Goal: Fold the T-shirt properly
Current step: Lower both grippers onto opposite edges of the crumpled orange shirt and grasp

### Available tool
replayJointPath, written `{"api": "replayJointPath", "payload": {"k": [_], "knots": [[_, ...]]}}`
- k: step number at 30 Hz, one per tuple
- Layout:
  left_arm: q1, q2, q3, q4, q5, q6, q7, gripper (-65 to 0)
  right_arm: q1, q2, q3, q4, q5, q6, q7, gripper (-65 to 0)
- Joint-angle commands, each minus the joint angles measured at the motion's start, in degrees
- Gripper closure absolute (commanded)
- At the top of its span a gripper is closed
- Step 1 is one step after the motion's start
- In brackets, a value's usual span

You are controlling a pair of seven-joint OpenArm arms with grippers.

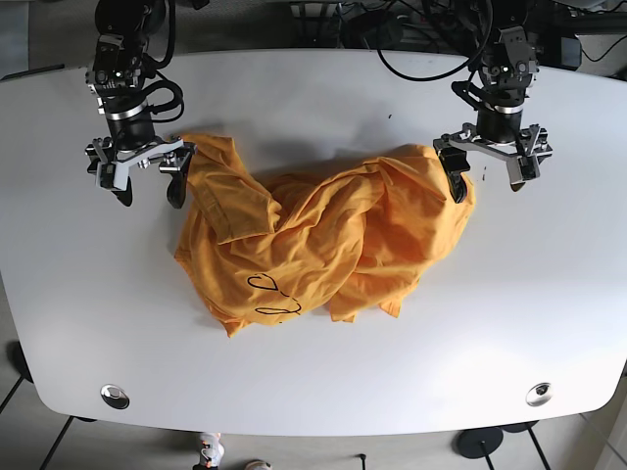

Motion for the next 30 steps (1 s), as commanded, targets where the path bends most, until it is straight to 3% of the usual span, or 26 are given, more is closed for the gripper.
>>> {"api": "replayJointPath", "payload": {"k": [1,4,8,19,24,27,30], "knots": [[-2.1,-0.3,-1.5,1.0,-2.1,-3.2,0.5,-61.0,0.1,1.6,0.2,0.4,0.6,0.16,1.7,-52.6],[-5.2,0.0,-7.2,-2.3,-5.2,-8.0,5.9,-61.1,0.1,2.0,0.3,-0.7,0.6,0.16,1.7,-52.6],[-11.6,-0.3,-15.2,-10.3,-9.0,-9.0,11.6,-60.7,-0.1,3.3,0.3,-0.8,0.5,0.16,1.7,-52.6],[-17.9,-2.8,-15.4,-23.9,-9.9,-25.4,15.7,-60.4,0.0,3.4,0.3,-0.5,0.1,0.16,1.7,-52.6],[-19.0,-4.5,-11.2,-27.7,-9.8,-27.4,15.7,-60.3,0.0,3.5,0.4,-0.5,0.1,0.16,1.7,-52.6],[-20.2,-5.2,-7.6,-32.0,-9.8,-27.4,15.5,-51.7,0.1,3.5,0.4,-0.7,0.1,0.16,1.7,-52.6],[-21.6,-6.1,-7.2,-35.0,-10.1,-27.9,15.6,-34.0,0.8,3.5,0.5,-0.7,0.1,0.16,1.7,-52.5]]}}
